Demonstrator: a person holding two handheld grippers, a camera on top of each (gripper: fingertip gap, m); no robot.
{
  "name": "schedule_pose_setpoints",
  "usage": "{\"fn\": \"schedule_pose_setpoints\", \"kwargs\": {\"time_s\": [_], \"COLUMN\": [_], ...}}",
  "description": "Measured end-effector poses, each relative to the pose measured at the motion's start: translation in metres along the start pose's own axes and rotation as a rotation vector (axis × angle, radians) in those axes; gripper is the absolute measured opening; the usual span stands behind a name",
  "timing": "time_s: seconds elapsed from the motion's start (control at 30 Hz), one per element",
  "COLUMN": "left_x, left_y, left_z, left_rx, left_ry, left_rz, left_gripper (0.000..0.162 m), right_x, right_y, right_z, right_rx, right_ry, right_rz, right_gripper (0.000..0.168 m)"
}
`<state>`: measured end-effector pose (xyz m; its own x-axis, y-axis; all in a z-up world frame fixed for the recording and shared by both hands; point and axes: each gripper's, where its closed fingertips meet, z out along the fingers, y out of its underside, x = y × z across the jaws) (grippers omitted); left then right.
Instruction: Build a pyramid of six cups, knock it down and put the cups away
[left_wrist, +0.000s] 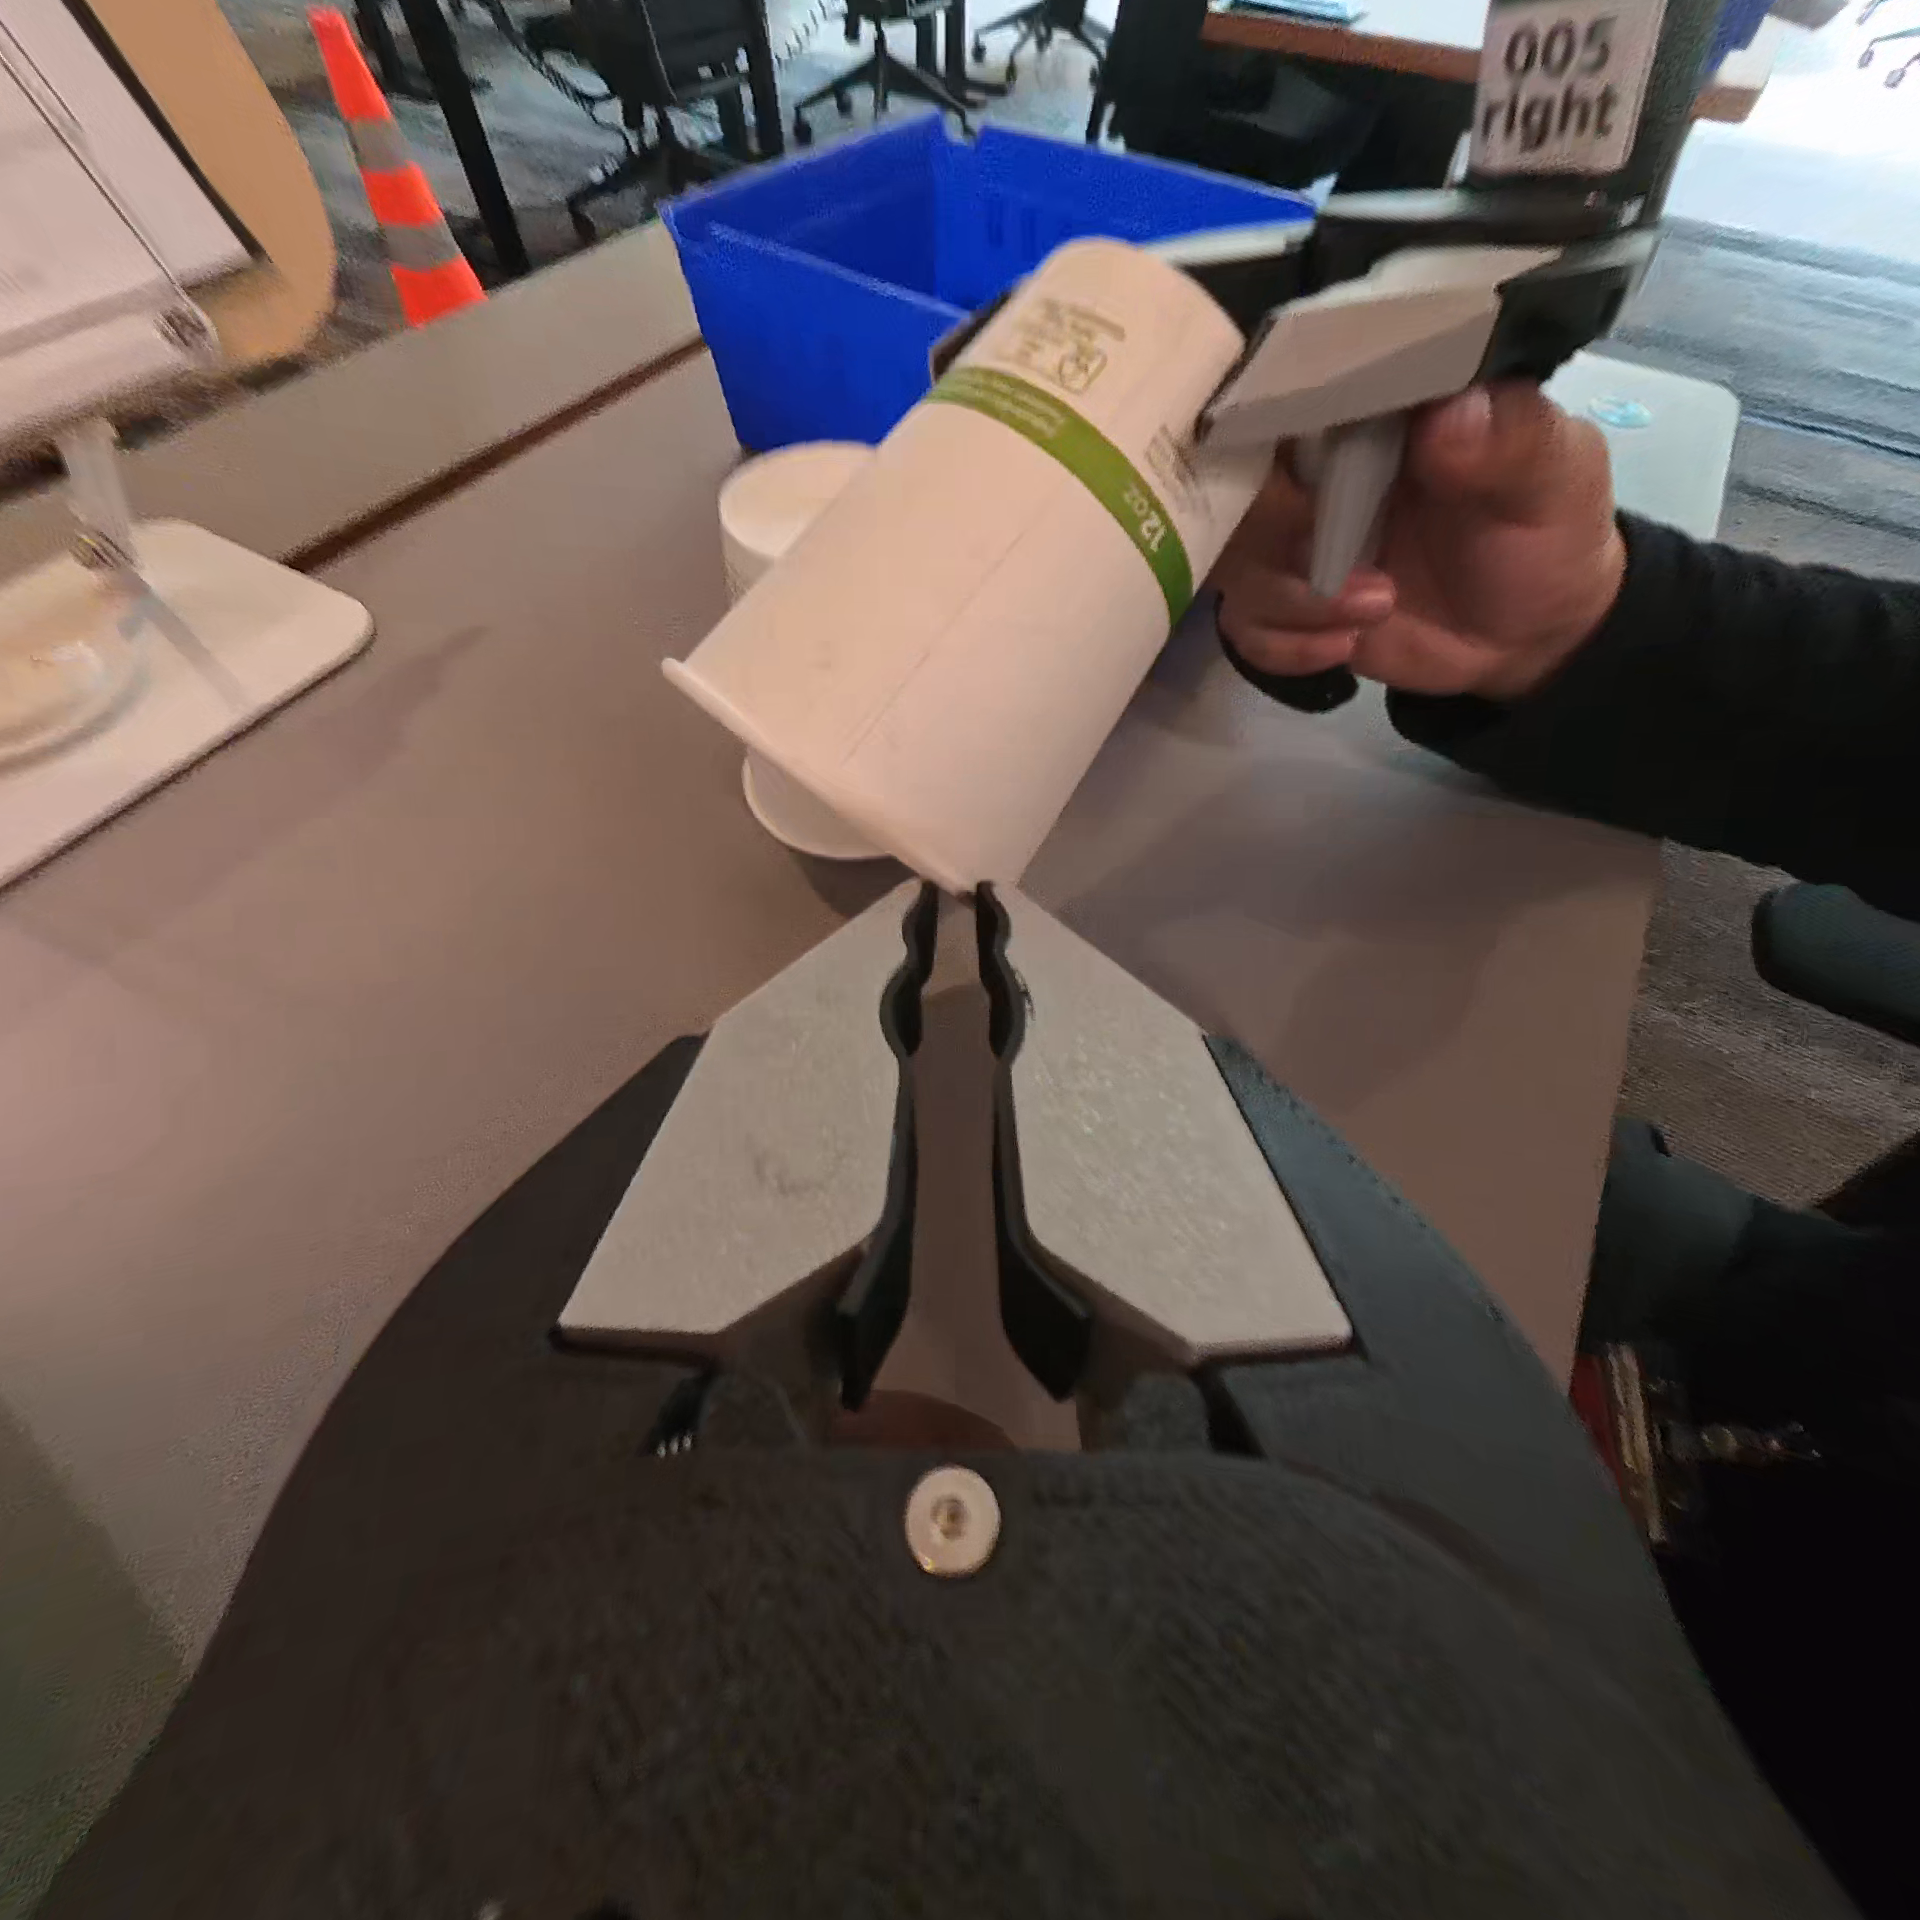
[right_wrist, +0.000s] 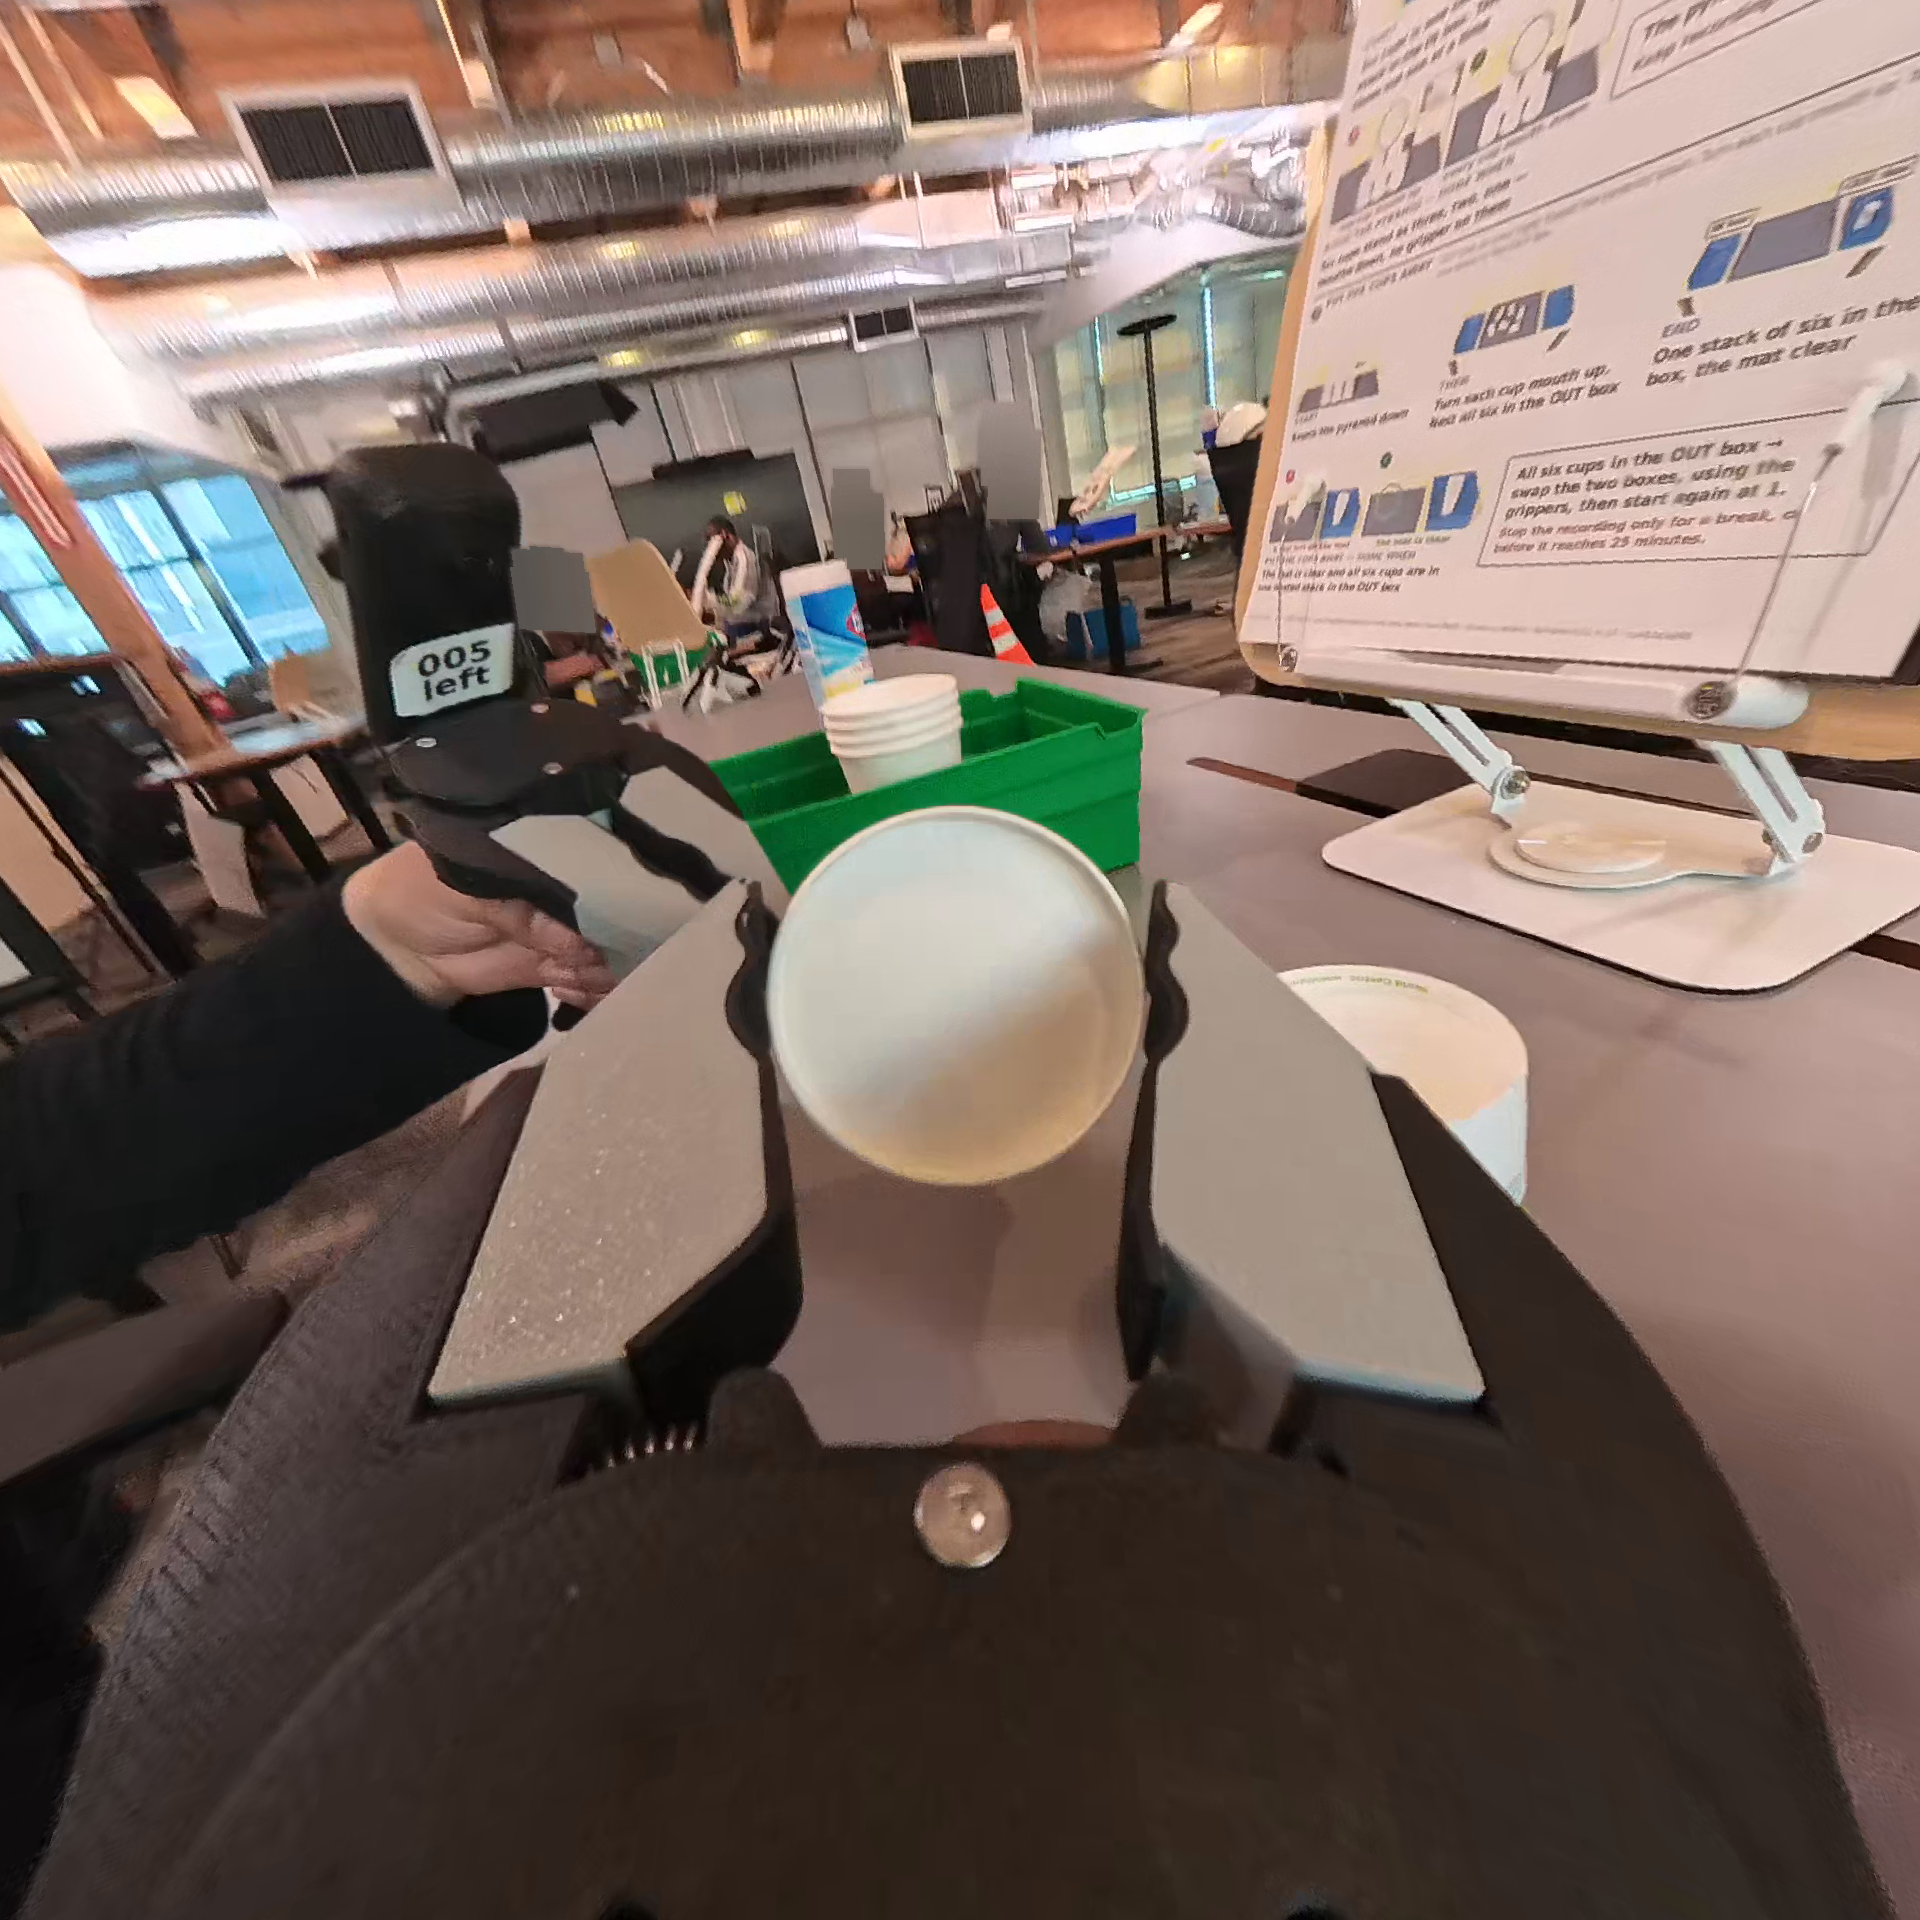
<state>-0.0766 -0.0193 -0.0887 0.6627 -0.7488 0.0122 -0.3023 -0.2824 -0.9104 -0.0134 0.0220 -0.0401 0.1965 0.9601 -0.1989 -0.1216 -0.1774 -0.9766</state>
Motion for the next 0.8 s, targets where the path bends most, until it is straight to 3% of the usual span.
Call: {"fn": "schedule_pose_setpoints", "kwargs": {"time_s": [0.3,0.37,0.4,0.43,0.47,0.57,0.8], "left_x": [0.011,0.002,-0.001,-0.002,0.000,0.011,0.006], "left_y": [0.074,0.082,0.083,0.082,0.080,0.074,0.072], "left_z": [0.021,0.017,0.015,0.014,0.015,0.025,0.043], "left_rx": [-0.162,-0.203,-0.210,-0.204,-0.190,-0.162,-0.178], "left_ry": [0.042,-0.014,-0.035,-0.046,-0.045,-0.019,-0.099], "left_rz": [-0.018,0.035,0.060,0.082,0.099,0.125,0.173], "left_gripper": [0.003,0.018,0.027,0.035,0.040,0.046,0.075], "right_x": [-0.008,-0.010,-0.012,-0.015,-0.017,-0.013,-0.013], "right_y": [0.039,0.044,0.046,0.047,0.047,0.057,0.060], "right_z": [0.018,0.019,0.020,0.020,0.020,0.022,0.023], "right_rx": [-0.183,-0.204,-0.210,-0.208,-0.203,-0.248,-0.247], "right_ry": [0.021,0.020,0.011,-0.014,-0.025,-0.010,-0.030], "right_rz": [-0.159,-0.187,-0.191,-0.193,-0.192,-0.184,-0.158], "right_gripper": [0.070,0.061,0.049,0.021,0.016,0.028,0.031]}}
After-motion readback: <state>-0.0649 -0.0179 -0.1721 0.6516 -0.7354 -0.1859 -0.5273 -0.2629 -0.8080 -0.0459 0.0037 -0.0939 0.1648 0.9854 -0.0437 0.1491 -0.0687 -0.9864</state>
